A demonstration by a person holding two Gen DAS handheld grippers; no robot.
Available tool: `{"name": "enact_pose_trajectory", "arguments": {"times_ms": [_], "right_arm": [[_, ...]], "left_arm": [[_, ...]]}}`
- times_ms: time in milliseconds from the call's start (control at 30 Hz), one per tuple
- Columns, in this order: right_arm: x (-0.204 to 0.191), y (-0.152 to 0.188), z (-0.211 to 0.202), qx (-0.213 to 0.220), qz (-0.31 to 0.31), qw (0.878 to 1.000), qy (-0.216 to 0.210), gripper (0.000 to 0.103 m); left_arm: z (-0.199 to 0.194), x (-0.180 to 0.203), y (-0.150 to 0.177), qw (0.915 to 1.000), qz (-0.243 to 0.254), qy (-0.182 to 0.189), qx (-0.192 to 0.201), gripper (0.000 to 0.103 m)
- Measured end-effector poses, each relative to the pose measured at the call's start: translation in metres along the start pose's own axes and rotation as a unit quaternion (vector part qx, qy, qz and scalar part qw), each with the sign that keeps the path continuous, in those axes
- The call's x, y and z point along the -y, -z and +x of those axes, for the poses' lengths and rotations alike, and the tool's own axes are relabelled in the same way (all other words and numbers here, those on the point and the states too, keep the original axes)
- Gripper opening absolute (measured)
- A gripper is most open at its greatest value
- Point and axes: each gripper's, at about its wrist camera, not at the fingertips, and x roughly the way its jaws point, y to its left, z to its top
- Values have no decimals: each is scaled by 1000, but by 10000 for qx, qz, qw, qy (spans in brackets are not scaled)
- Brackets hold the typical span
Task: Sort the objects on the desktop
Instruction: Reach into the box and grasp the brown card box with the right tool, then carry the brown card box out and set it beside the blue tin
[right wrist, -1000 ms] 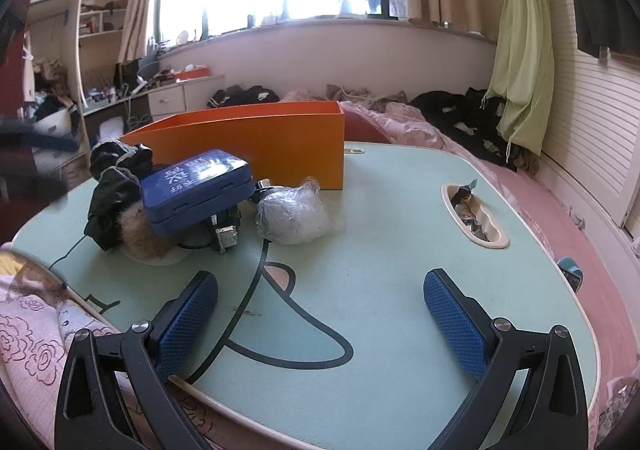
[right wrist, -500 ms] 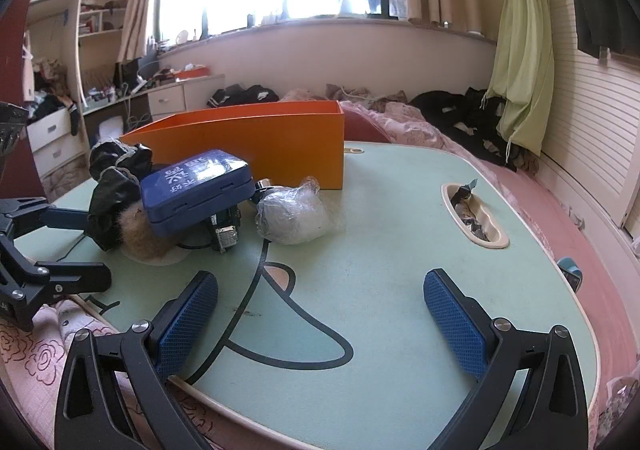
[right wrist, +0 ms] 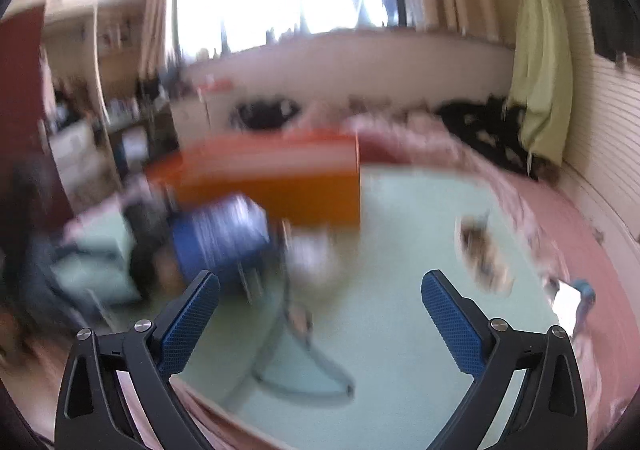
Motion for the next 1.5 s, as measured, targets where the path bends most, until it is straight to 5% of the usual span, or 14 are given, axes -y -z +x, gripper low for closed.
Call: {"name": "enact_pose_trajectory", "arguments": {"times_ms": [67,133,300,400,500,667,767,800,900,1033,1267,1367,1500], "right_arm": [[-6,-42,10,-273,176,9976,-604,95],[-27,-80,46,-1015,174,9888,-1084,82],[-77,-112,164,-2682,314,9531,-1366,52],[-103,-109,227,-3414,316,9334,-1062,46],[-133,-93,262,-3763,-64,9243,-634,46],[-142,-73,303,-4187,36,9064,-553,47],[-141,-68,314,-4217,-1,9057,-440,55],[-139,-69,314,-4222,-53,9059,-320,40],[-127,-70,312,-4102,-58,9120,61,40],[-106,-86,287,-3531,345,9340,-431,40],[-69,-132,150,-1901,75,9794,-676,40],[-50,-115,84,-1453,-99,9883,-446,40],[-22,-57,41,-1504,-31,9886,-62,40]], "left_arm": [[0,-1,1,10000,-33,-54,9,103],[-1,-3,1,9998,-119,-148,18,103],[-3,-11,5,9990,-311,-307,64,103],[-4,-11,7,9991,-285,-306,75,103],[-4,-14,7,9992,-271,-275,92,103],[-6,-15,8,9993,-259,-250,118,103],[-6,-17,7,9993,-266,-224,118,103],[-6,-18,7,9993,-276,-209,120,103],[-5,-19,5,9993,-268,-212,129,103],[-3,-22,4,9994,-255,-210,128,103],[-3,-21,3,9994,-255,-211,123,103],[-3,-21,3,9994,-253,-211,122,103],[-3,-19,4,9994,-252,-229,117,103]]}}
